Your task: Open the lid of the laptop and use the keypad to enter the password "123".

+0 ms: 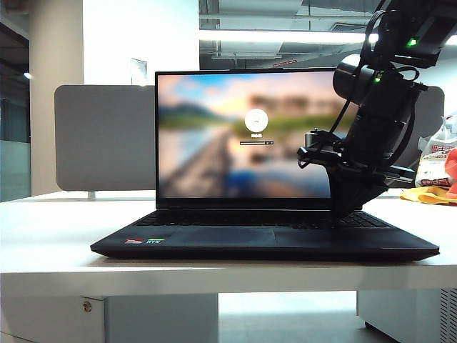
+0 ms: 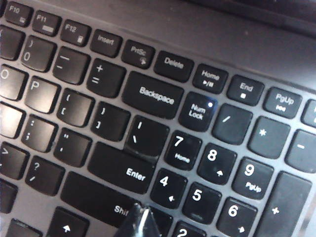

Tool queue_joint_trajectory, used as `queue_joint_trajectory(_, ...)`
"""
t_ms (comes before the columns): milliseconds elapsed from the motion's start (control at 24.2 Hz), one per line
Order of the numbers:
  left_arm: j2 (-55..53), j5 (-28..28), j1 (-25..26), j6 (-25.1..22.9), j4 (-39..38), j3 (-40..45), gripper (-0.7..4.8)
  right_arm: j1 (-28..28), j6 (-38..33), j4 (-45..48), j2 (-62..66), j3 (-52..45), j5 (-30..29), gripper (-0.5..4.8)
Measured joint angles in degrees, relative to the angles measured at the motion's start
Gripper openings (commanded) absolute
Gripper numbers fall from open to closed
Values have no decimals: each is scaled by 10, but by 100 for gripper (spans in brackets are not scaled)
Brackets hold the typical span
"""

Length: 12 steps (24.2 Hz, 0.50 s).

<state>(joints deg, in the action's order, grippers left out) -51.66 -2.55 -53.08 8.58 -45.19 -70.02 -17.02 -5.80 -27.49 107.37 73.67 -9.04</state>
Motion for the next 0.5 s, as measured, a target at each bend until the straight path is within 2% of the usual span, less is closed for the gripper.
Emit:
queue_joint_trajectory(248,0,0,0,0,0,0,-2,0,14,-5,-36,5,46,-5)
queue_joint_trajectory(496,0,0,0,0,0,0,-2,0,16,-16,-33,5,51,-5)
